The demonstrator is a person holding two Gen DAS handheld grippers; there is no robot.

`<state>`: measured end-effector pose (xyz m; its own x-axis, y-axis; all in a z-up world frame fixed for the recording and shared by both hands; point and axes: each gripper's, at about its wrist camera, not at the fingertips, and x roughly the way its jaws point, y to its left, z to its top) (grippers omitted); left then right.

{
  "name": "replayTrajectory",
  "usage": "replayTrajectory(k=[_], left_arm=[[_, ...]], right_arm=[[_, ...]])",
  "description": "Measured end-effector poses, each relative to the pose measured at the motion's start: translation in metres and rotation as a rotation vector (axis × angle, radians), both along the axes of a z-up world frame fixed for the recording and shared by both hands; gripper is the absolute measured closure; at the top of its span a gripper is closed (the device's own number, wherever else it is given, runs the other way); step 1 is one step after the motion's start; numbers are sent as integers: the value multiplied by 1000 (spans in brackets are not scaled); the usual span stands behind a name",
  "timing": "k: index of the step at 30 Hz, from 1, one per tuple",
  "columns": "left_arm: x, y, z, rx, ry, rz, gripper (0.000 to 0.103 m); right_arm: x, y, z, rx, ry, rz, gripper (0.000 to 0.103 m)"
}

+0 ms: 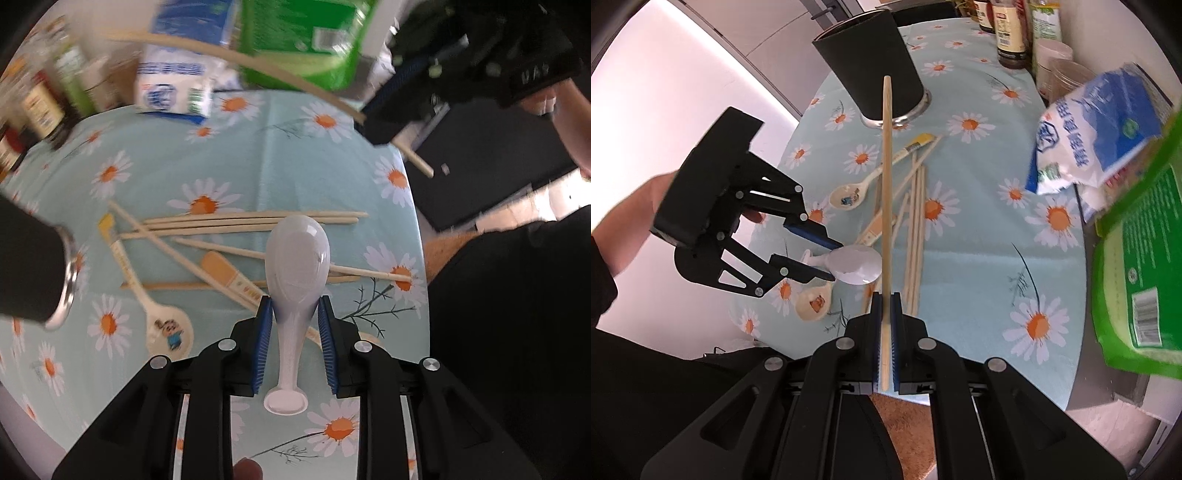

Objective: Organize utensils
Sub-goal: 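Grasp the white plastic spoon by its handle with the left gripper, then lower the white spoon into the black holder and open the left gripper while the right carries the chopstick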

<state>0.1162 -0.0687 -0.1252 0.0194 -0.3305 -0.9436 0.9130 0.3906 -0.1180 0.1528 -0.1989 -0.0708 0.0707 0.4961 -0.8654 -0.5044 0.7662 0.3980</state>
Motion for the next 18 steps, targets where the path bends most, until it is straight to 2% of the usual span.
replayTrajectory(k=[9, 14, 18], left_arm=[[16, 74, 31, -197, -40, 264, 79], [17, 116, 49, -357, -50, 442, 80], [24, 136, 62, -458, -71, 552, 80]], right_arm=[[15, 32, 3, 24, -28, 48, 97], [28, 52, 3, 62, -59, 49, 97], [45, 66, 5, 119, -71, 58, 97]])
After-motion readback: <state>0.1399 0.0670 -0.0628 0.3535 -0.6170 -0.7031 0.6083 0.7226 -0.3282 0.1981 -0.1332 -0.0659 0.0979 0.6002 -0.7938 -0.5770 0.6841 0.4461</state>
